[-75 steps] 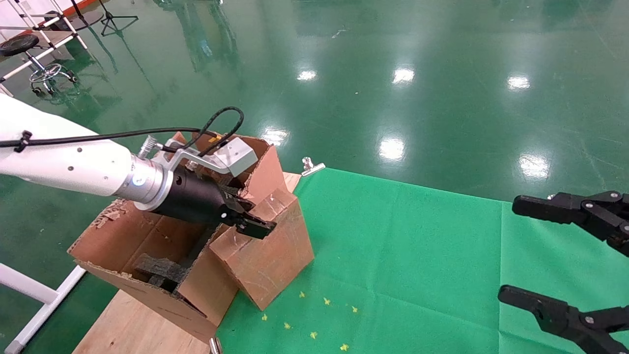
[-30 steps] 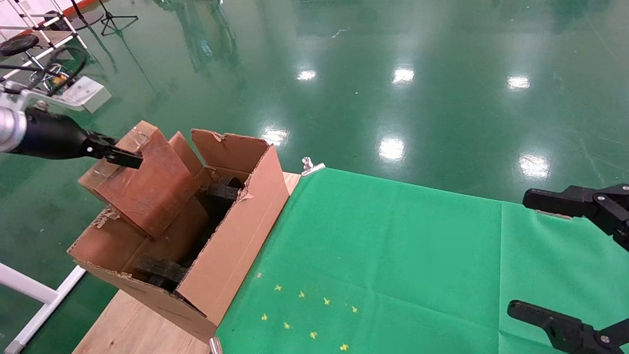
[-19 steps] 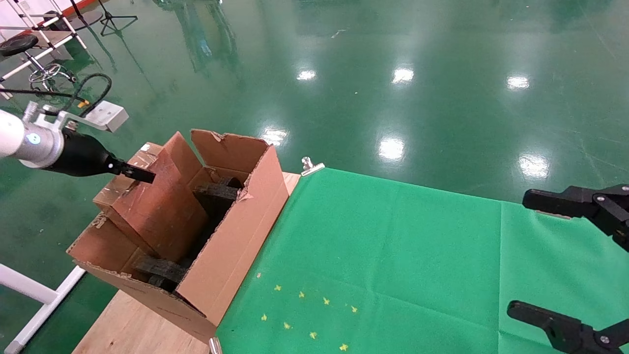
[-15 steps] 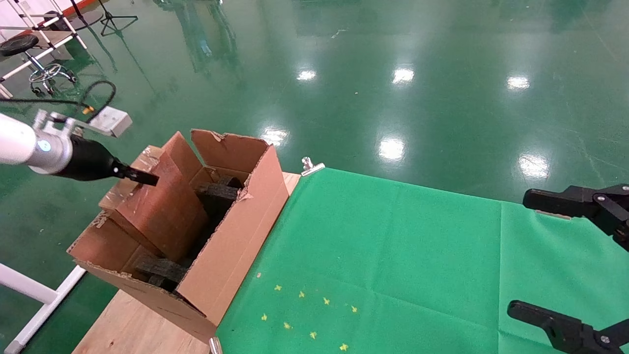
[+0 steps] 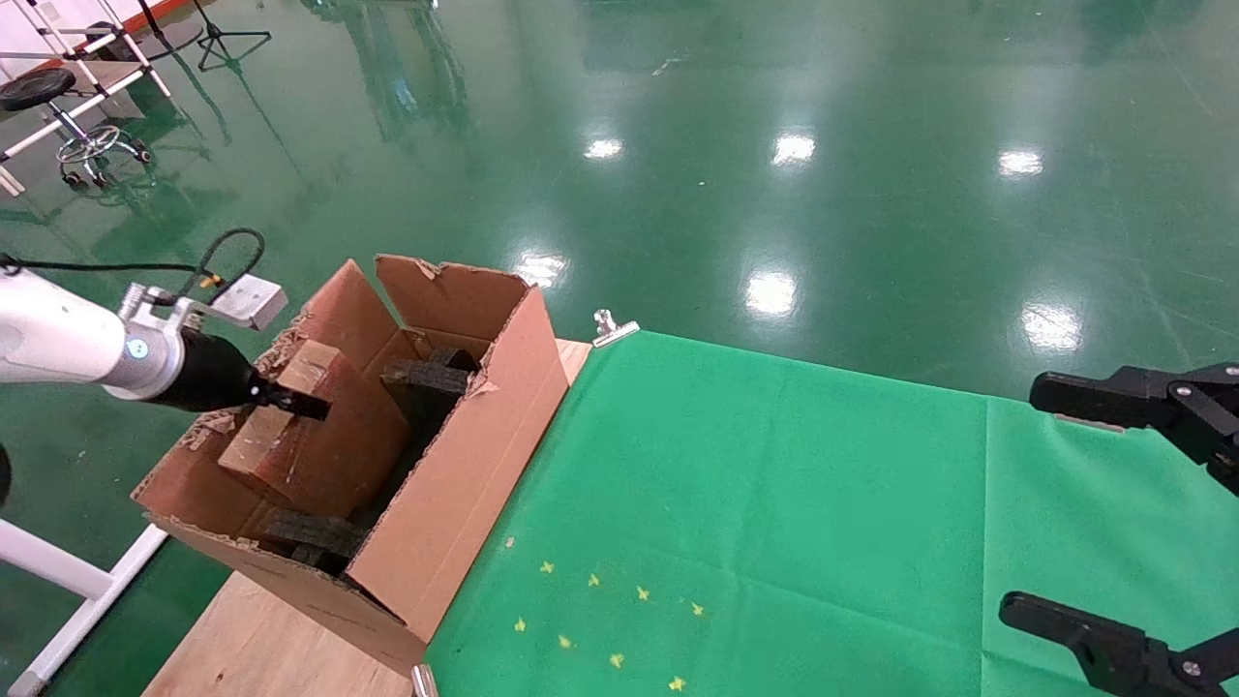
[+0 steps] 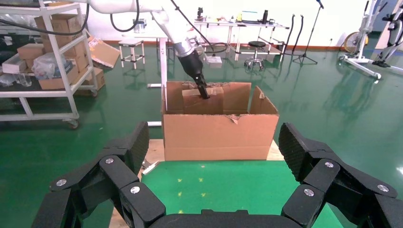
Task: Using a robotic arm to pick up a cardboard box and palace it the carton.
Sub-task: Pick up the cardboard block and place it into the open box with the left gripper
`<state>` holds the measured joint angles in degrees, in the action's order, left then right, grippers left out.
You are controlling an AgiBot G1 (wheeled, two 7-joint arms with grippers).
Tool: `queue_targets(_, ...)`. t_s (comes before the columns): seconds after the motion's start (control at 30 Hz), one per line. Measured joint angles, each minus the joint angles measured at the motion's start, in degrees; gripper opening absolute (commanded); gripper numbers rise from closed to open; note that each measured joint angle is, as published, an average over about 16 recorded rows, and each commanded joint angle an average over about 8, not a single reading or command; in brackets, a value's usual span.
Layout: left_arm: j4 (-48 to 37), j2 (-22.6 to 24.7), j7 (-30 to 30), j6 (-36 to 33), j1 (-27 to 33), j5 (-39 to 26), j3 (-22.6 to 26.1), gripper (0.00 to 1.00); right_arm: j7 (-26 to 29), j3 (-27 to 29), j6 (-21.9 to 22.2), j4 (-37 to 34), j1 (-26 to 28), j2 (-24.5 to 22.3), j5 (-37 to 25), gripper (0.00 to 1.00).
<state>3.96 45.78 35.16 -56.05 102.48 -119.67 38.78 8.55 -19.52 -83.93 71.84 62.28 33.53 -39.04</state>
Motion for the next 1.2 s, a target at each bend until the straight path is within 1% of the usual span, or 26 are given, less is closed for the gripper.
queue_targets(0.33,-1.77,1.38,-1.42,2.93,-3.22,0.82,-0.52,0.0,0.0,0.0,0.0,0.0,0.0,0.0,0.0,1.0)
queue_targets(0.37,-1.87,1.49,-1.6,3.14,-3.46,0.92,-0.58,0.04,0.0,0.0,0.0,0.0,0.0,0.0,0.0,1.0)
queue_targets(0.4,-1.96,1.58,-1.76,3.33,-3.68,1.0,-0.63,0.14,0.0,0.0,0.01,0.0,0.0,0.0,0.0,1.0)
queue_targets(0.6,-2.25,1.95,-2.47,3.93,-4.32,1.32,-0.82,0.89,-0.01,0.0,0.01,-0.01,-0.01,0.0,0.01,1.0)
queue_targets(0.63,-2.26,1.98,-2.56,3.98,-4.36,1.36,-0.84,0.98,-0.01,0.0,0.01,-0.01,-0.01,-0.01,0.01,1.0)
queue_targets(0.67,-2.27,2.01,-2.62,4.03,-4.39,1.4,-0.86,1.0,-0.01,0.0,0.01,-0.01,-0.01,-0.01,0.01,1.0)
queue_targets(1.2,-2.31,1.93,-2.68,3.62,-4.36,1.32,-0.85,1.0,-0.01,0.0,0.02,-0.01,-0.01,-0.01,0.01,1.0)
